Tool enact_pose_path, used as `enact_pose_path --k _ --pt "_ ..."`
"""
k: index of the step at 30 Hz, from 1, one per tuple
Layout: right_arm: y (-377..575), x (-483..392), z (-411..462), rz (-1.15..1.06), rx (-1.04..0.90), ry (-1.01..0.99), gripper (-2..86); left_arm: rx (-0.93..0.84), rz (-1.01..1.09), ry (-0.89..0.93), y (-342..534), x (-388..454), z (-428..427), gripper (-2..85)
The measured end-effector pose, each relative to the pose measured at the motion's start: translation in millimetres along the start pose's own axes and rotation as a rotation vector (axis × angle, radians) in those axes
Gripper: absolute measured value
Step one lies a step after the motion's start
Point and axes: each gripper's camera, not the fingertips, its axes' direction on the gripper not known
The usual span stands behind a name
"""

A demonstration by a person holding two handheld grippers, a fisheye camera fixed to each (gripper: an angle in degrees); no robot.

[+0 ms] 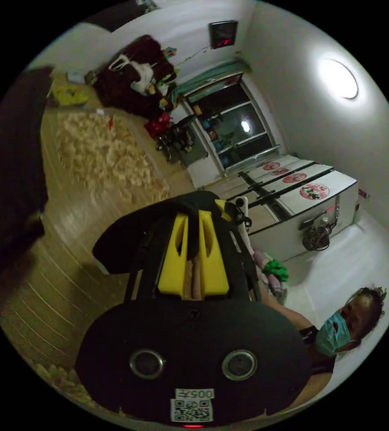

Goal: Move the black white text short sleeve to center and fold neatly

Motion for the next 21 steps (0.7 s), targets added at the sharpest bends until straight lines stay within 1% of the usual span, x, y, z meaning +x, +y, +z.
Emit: enact_pose_path --k 3,5,7,10,12,14,15,16,17,19,21 --pt "-16 -22 9 -0.103 0.062 0.002 3.1 0.039 0.092 -0.042 -17 32 -14 5.0" --pt "-10 -22 25 -0.142 0.044 0.060 3.2 0.018 0.108 -0.095 -9 37 -12 5.0" --pt "4 -6 45 -0.126 0.001 0.114 3.3 -0.017 0.082 -0.149 10 28 -4 5.0" --pt "41 42 89 0.002 -0.085 0.142 3.6 -0.110 -0.048 -0.213 59 -16 21 5.1" --pt "69 77 118 0.109 -0.121 0.149 3.8 -0.176 -0.197 -0.228 111 -63 43 5.1" --pt "108 115 156 0.222 -0.153 0.212 4.2 -0.220 -0.299 -0.249 150 -93 56 5.1" --pt "117 123 165 0.248 -0.159 0.243 4.3 -0.212 -0.356 -0.288 176 -106 57 5.0" --pt "134 135 179 0.303 -0.179 0.286 4.5 -0.205 -0.369 -0.297 188 -109 56 4.8" --pt "148 142 187 0.338 -0.149 0.277 5.1 -0.168 -0.387 -0.303 211 -110 48 4.3" --pt "168 141 191 0.334 -0.055 0.200 5.3 -0.084 -0.384 -0.284 244 -102 29 3.1" --pt "183 137 196 0.335 -0.029 0.196 4.8 -0.008 -0.337 -0.265 288 -79 -2 0.5"
